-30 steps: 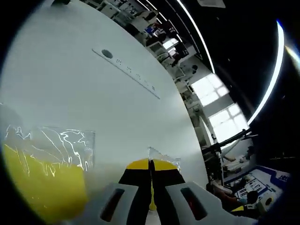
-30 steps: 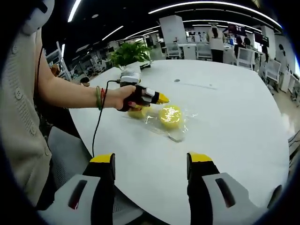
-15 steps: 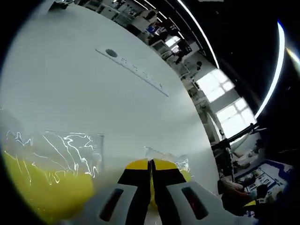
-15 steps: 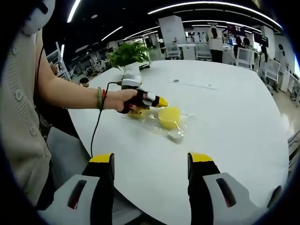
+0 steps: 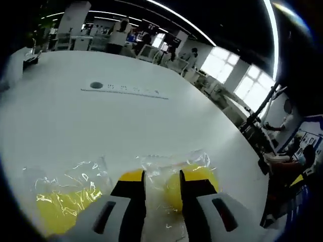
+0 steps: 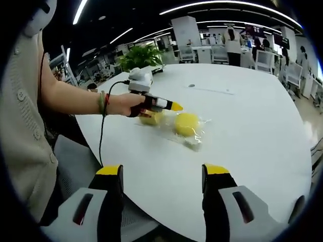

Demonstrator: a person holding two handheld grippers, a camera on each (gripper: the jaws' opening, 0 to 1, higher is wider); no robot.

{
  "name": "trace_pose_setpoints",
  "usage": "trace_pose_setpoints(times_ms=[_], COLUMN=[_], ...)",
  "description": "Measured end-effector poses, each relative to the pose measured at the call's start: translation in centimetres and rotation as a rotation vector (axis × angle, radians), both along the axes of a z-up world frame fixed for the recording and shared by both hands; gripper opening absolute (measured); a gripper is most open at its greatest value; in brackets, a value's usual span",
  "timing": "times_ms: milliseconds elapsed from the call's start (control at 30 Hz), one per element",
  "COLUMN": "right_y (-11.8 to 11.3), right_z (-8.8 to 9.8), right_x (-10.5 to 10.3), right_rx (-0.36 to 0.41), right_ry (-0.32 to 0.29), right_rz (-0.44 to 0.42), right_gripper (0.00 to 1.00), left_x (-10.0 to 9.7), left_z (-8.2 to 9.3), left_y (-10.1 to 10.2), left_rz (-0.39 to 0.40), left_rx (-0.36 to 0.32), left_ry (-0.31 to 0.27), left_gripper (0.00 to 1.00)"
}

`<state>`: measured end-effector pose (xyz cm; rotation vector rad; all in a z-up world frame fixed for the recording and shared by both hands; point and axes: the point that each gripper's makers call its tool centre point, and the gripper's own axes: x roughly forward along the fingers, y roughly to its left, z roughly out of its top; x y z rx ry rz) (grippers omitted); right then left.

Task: Compare the silicone blocks by pressing each to a similar depth, holding the contact briefly, and releasing to observe deformation and rebound differences across the visible hardness samples.

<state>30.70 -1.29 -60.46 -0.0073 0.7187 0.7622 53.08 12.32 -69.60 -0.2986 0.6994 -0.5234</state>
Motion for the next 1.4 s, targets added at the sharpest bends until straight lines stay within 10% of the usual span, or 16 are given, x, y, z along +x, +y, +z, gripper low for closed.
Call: trace_pose_setpoints(times_ms=[433,733,1033,1400], right_y=[2.8,4.5,5.6,5.4], right_z=[2.1,-0.2,0.0,1.5], right_x=[-0.6,-2.1,-3.9,-4.4], right_rx=[0.016,-0.052,-0.006,0.095], right_ry=[-0.141,-0.141,-0.155,-0.165], right_rz=[0.019,0.003,-0.048,-0.139], right_gripper=[0.58,0.65,0.62,0.65], left_x=[-4.1,-9.9,-17.8,-24.7], left_z=[7.1,11.9,13.2,12.5], left_y=[3.0,10.0,18.0,20.2], left_rz=[-0.071,0.001,0.162,0.218], left_rx=[0.076,0.099,0.117,0.107], left_ry=[-0.181,-0.292,-0.309,-0.318], left_gripper=[0.30,0.36,0.39,0.52])
